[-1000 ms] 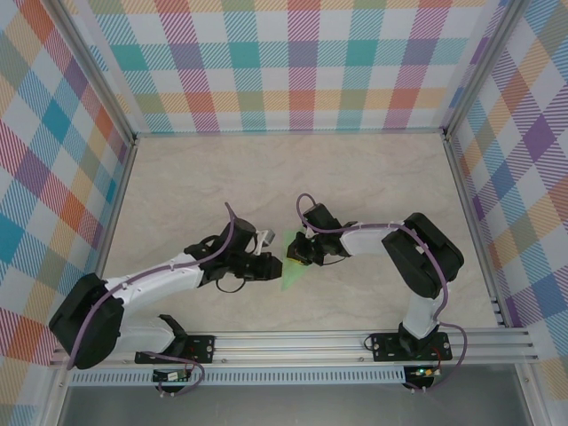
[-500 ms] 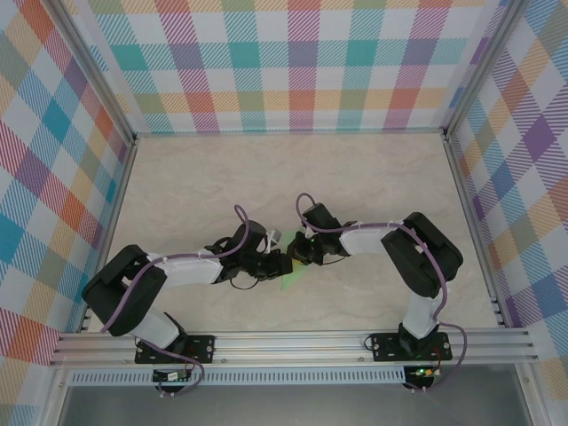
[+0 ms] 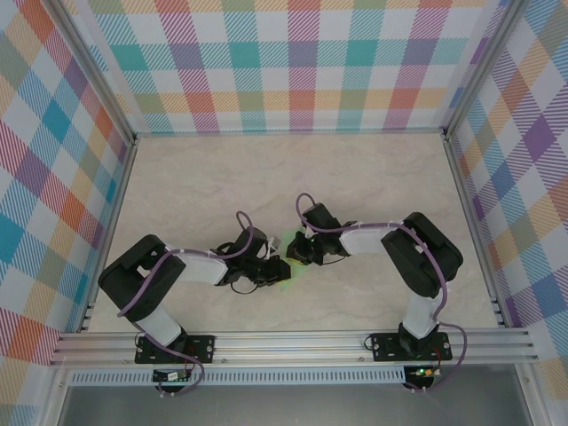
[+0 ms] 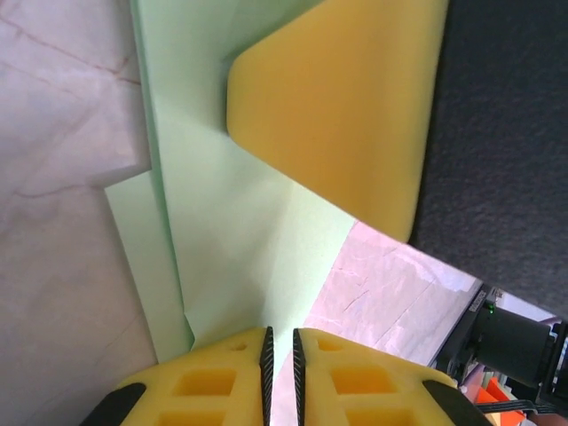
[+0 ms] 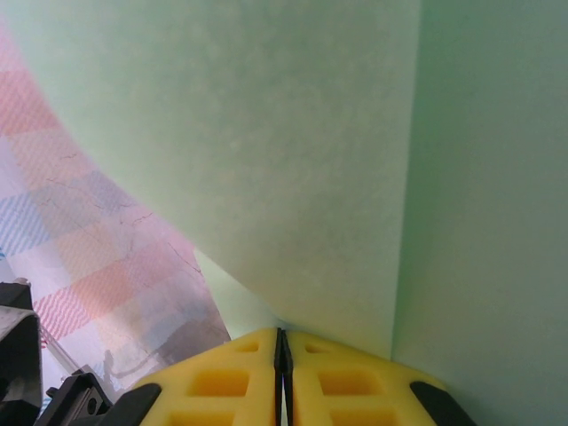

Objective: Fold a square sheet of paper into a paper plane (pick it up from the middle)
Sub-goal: Fourth fold the wing at the center of the table.

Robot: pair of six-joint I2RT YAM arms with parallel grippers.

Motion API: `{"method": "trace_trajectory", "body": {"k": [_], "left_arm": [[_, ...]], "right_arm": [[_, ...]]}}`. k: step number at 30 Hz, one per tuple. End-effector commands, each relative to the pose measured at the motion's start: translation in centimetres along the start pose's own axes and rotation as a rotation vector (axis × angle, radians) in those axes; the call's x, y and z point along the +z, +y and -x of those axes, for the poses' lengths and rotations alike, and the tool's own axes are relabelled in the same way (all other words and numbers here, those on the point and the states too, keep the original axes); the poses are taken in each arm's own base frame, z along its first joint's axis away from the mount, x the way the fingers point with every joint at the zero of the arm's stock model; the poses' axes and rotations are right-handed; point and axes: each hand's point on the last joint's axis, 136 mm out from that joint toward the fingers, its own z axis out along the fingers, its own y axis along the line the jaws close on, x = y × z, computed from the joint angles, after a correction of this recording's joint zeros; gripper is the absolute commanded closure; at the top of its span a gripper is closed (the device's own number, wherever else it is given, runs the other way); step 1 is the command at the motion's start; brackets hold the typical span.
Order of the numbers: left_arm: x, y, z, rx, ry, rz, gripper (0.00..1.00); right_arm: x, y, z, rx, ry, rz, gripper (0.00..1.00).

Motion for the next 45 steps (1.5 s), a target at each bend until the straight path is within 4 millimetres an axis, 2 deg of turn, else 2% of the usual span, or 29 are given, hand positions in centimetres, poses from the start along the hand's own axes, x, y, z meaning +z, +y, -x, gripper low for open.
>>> {"method": "trace_trajectory", "body": {"k": [1, 3, 11, 16, 19, 22, 24, 30, 34, 37, 45], "left_arm": [[-0.5, 6.2, -5.0, -0.1, 0.14, 0.19, 0.84], [-0.9, 6.7, -5.8, -0.095, 0.165, 0.208, 0.85], [-1.7, 5.5, -7.1, -0.05, 0.229, 0.189, 0.84], [-2.9, 6.6, -7.3, -0.041, 0.238, 0.292, 0.84], [-3.6, 6.4, -7.5, -0.029, 0.233, 0.301, 0.84], [-4.1, 5.4, -7.4, -0.008, 0.23, 0.275, 0.84], [-4.4, 3.9, -6.6, 0.021, 0.195, 0.228, 0.85], [-5.6, -1.7, -2.5, 0.051, -0.008, 0.07, 0.83], [-4.9, -4.0, -0.9, 0.031, -0.05, -0.025, 0.79], [-3.8, -4.7, 0.0, 0.012, -0.056, -0.064, 0.78], [-0.8, -4.0, -0.2, -0.012, 0.006, -0.086, 0.74]], "right_arm": [[1.4, -6.4, -1.8, 0.09, 0.045, -0.215, 0.87], [1.4, -6.5, -1.8, 0.091, 0.044, -0.219, 0.87], [1.4, -6.7, -1.9, 0.095, 0.046, -0.231, 0.87], [1.4, -6.7, -1.9, 0.097, 0.044, -0.232, 0.87], [1.3, -6.7, -1.9, 0.096, 0.046, -0.234, 0.87], [1.4, -6.8, -2.0, 0.096, 0.049, -0.236, 0.87], [1.3, -6.8, -2.0, 0.096, 0.049, -0.235, 0.87], [1.3, -6.7, -1.9, 0.096, 0.047, -0.236, 0.87], [1.3, -6.7, -1.9, 0.094, 0.048, -0.238, 0.87], [1.3, -6.6, -1.9, 0.095, 0.049, -0.238, 0.87], [1.3, -6.7, -1.9, 0.096, 0.052, -0.24, 0.87]]}}
